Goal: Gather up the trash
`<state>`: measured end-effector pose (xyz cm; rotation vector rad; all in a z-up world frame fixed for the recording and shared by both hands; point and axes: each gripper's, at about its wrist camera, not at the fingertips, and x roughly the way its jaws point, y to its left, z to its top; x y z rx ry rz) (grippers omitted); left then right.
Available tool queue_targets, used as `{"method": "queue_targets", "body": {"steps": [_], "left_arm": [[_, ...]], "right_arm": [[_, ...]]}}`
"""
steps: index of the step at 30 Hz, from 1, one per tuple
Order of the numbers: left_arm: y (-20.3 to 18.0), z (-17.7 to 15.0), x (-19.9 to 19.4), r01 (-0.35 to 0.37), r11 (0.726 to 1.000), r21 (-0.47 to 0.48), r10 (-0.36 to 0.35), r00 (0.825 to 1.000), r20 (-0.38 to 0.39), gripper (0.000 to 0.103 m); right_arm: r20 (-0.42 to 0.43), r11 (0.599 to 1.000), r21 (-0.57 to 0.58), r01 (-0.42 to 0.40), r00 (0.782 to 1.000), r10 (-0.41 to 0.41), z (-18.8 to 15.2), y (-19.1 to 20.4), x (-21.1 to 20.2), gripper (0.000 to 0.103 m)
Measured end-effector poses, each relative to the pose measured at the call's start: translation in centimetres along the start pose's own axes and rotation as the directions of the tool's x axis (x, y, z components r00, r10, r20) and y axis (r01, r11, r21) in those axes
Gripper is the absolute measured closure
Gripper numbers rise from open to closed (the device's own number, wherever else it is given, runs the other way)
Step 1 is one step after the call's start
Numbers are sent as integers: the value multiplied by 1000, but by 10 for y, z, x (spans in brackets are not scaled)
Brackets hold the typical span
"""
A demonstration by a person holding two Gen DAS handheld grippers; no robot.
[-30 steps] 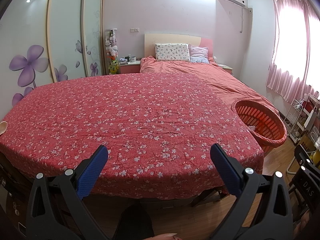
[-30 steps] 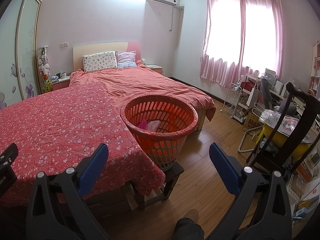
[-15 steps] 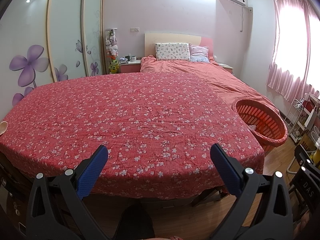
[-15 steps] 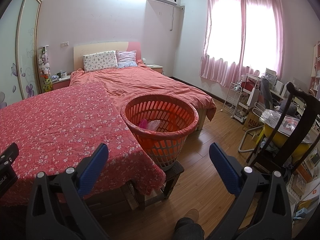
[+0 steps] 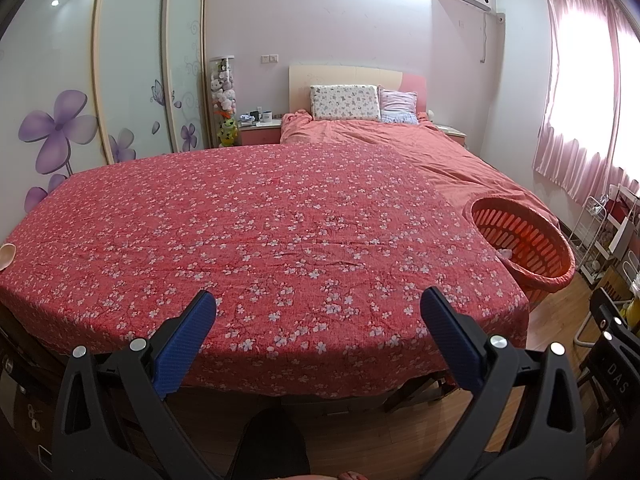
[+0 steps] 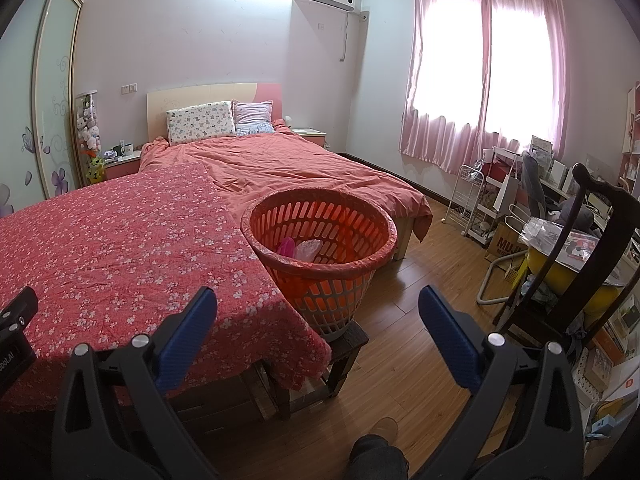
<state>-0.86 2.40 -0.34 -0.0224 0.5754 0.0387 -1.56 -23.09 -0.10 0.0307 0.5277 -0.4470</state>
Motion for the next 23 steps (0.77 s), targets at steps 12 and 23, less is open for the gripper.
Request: {"method": "queue_targets", "body": {"steps": [12, 23], "left_arm": [[1, -2, 0, -3, 1000, 9, 3, 1000, -1, 2], [3, 0, -1, -3, 1000, 17, 3, 1000, 1, 2]], "right_arm": [[0, 1000, 0, 0, 1000, 0, 0, 0, 0, 5], [-1, 1000, 0, -1, 1000, 1, 1, -1, 0, 5]]}}
